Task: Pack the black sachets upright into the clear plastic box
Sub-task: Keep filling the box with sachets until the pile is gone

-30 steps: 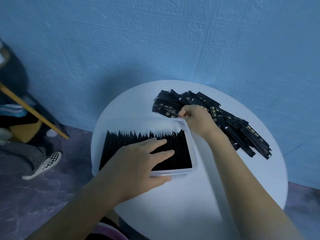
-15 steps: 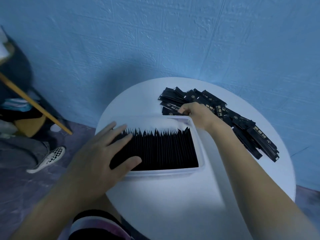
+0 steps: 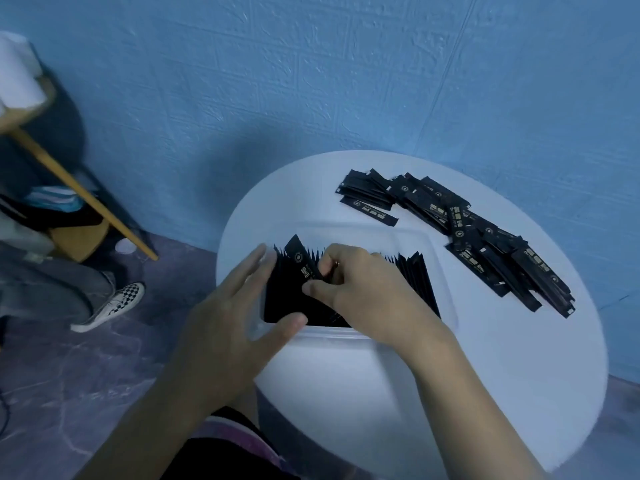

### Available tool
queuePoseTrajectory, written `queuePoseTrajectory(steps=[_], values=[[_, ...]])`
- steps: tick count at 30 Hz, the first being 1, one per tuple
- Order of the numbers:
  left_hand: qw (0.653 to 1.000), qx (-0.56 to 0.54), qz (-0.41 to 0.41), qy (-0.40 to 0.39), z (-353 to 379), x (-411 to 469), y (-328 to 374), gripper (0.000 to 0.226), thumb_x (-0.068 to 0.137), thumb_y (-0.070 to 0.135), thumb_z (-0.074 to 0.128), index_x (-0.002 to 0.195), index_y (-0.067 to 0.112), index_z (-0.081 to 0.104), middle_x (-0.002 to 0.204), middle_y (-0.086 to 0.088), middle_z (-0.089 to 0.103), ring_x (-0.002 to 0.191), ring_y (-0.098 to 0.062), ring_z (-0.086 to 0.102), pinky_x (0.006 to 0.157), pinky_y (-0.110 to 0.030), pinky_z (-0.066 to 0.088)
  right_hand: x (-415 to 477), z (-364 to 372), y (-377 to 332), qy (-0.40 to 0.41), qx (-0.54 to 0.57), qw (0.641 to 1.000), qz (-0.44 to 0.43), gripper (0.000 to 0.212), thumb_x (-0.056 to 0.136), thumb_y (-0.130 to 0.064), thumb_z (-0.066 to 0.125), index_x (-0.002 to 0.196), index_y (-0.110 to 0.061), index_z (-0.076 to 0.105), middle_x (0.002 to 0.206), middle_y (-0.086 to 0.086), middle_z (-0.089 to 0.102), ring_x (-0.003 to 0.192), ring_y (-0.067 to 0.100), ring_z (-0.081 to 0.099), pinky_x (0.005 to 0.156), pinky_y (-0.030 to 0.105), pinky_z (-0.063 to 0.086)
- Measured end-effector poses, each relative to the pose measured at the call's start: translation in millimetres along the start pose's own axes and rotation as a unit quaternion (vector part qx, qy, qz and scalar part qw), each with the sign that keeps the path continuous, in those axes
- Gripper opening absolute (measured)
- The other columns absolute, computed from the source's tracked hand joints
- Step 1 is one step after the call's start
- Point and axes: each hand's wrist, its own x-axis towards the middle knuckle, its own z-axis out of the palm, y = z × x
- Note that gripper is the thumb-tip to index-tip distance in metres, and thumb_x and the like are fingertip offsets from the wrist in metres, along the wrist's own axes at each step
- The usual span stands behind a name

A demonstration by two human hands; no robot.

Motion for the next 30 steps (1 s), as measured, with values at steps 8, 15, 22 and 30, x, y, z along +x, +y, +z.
queuePoseTrajectory(steps=[8,15,22,30], values=[[0.998,-0.006,0.019,0.056,4,-12,1,0.087,0.079,0.075,0.053,0.150,0.024,0.044,0.155,0.018,0.036,0.132,0.028,0.020,0.100,-0.019,0.037,6,14,-18,-0.039,0.078,0.996,0.005,0.017,0.094,-0.042,0.063,0.099,-0.026,0.061,0.057,-0.005,0.065,0.052,0.010,0.066,0.049,0.015,0.040],[0.996,-0.047,0.061,0.050,-7,-11,-9,0.064,0.086,0.064,0.058,0.135,0.023,0.063,0.143,0.016,0.051,0.127,0.013,0.045,0.098,0.000,0.032,7,13,-20,-0.089,0.151,0.985,-0.007,0.012,0.100,-0.031,0.057,0.105,-0.024,0.066,0.073,0.002,0.072,0.054,0.008,0.064,0.048,0.019,0.048],[0.992,0.001,0.119,0.040,-9,-1,-11,0.048,0.090,0.054,0.058,0.124,0.021,0.068,0.130,0.011,0.058,0.113,0.000,0.055,0.094,-0.010,0.042,22,7,-16,-0.088,0.199,0.976,0.000,0.016,0.096,-0.013,0.064,0.112,-0.012,0.068,0.076,0.006,0.069,0.052,0.012,0.062,0.051,0.023,0.052],[0.988,0.010,0.148,0.048,-6,-7,-9,0.045,0.085,0.058,0.064,0.112,0.023,0.073,0.123,0.010,0.057,0.103,-0.001,0.058,0.088,-0.008,0.043,20,8,-14,-0.143,0.254,0.956,-0.005,0.044,0.099,-0.006,0.060,0.142,-0.010,0.051,0.084,0.015,0.068,0.062,0.020,0.069,0.062,0.029,0.060]])
